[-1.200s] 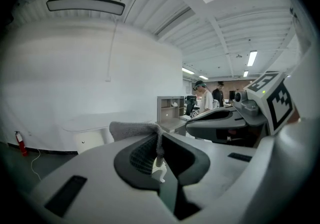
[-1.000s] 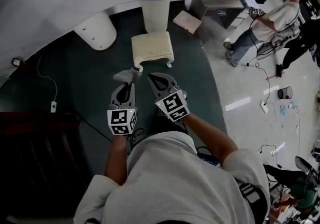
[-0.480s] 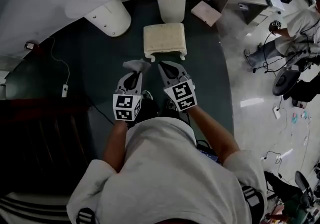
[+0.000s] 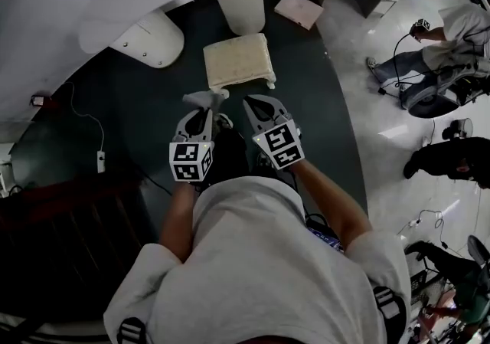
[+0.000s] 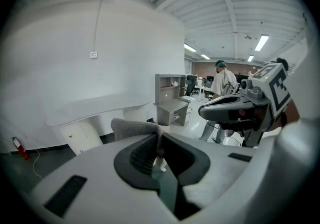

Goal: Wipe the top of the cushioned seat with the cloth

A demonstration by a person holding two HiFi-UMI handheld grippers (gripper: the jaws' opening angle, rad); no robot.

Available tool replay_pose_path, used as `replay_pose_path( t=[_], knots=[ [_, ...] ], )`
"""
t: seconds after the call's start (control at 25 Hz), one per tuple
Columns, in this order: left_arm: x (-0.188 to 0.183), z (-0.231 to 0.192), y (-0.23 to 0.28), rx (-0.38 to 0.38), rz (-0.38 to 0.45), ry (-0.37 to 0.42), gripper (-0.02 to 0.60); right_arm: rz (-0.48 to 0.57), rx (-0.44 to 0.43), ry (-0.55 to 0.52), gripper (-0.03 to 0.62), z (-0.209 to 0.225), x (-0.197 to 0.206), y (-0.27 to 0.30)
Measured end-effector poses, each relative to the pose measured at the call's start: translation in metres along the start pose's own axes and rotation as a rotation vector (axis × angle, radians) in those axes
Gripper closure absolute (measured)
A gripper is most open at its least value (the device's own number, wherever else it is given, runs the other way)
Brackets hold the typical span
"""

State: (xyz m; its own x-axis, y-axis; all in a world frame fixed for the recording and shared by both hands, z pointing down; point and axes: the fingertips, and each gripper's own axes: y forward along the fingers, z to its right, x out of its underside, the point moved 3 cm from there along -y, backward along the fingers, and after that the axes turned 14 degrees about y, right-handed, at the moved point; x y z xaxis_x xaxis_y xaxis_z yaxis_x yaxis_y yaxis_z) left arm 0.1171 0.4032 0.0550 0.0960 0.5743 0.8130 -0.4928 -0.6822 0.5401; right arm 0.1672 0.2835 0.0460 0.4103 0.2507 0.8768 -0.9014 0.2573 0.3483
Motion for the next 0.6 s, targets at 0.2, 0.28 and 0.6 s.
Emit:
replay_pose_path(
  t=[0.2, 0.28, 0.6],
  knots=[
    [0.004, -0.013, 0.043, 0.05, -0.032, 0.018, 0.545, -0.056, 0.046, 0.001, 0.585, 0.028, 0.01, 0.023],
    [0.009, -0.016, 0.061, 0.069, -0.046, 0.01, 0.545, -0.085, 0.057, 0.005, 0.585, 0.042, 0.018, 0.035],
    [0.035, -0.055, 0.132, 0.175, -0.109, -0.025, 0.545, -0.204, 0.108, 0.093, 0.585, 0.077, 0.04, 0.105]
  ],
)
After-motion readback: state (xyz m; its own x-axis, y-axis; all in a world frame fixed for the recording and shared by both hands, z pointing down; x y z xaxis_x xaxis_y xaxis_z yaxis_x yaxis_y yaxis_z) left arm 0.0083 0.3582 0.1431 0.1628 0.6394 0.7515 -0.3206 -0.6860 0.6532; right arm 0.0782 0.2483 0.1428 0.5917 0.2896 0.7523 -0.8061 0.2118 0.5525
